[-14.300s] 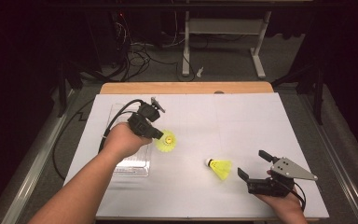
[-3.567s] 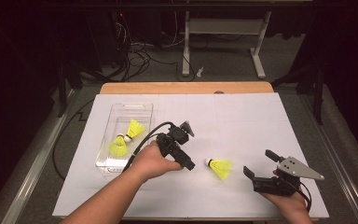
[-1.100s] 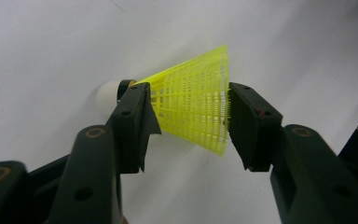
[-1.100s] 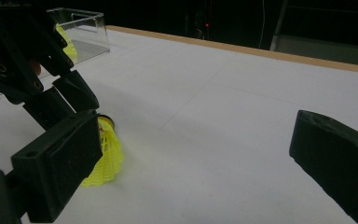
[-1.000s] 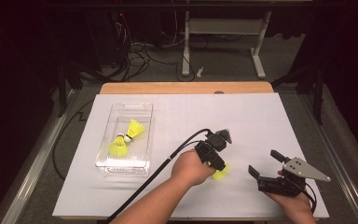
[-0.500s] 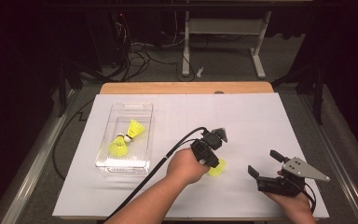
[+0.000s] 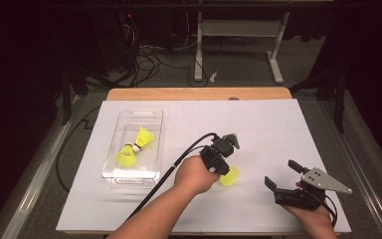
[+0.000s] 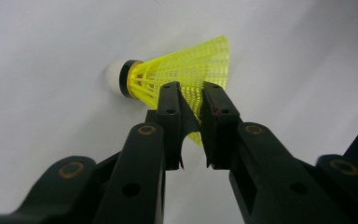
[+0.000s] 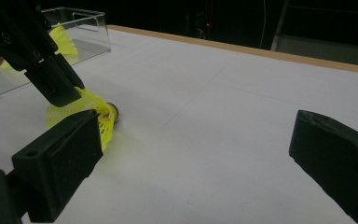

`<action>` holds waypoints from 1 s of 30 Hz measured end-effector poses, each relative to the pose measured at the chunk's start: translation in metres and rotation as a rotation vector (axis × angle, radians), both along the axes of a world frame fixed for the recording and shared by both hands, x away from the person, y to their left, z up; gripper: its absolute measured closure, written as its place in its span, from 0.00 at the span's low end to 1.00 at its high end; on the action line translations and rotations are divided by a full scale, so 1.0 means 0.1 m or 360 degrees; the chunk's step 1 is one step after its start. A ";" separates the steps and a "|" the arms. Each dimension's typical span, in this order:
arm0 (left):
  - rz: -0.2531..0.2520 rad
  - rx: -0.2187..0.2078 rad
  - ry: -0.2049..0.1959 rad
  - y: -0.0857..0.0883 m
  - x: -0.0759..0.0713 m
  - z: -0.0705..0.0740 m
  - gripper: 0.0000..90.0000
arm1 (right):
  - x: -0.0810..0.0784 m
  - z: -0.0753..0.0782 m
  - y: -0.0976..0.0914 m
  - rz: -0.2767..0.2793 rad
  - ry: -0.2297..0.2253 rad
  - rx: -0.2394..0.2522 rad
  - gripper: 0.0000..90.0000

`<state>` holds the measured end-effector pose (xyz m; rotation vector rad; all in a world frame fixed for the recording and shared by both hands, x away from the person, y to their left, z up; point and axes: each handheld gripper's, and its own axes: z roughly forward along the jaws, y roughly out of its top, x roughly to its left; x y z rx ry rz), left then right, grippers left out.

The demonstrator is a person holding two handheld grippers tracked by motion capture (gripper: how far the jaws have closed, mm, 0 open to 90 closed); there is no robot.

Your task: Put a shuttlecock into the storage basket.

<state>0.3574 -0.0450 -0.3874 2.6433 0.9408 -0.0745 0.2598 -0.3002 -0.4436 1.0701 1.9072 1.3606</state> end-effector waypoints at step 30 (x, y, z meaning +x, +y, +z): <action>0.0011 0.0038 -0.0098 0.11 0.04 0.04 0.99 | 0.00 0.00 0.01 0.0004 0.0001 -0.0007 0.03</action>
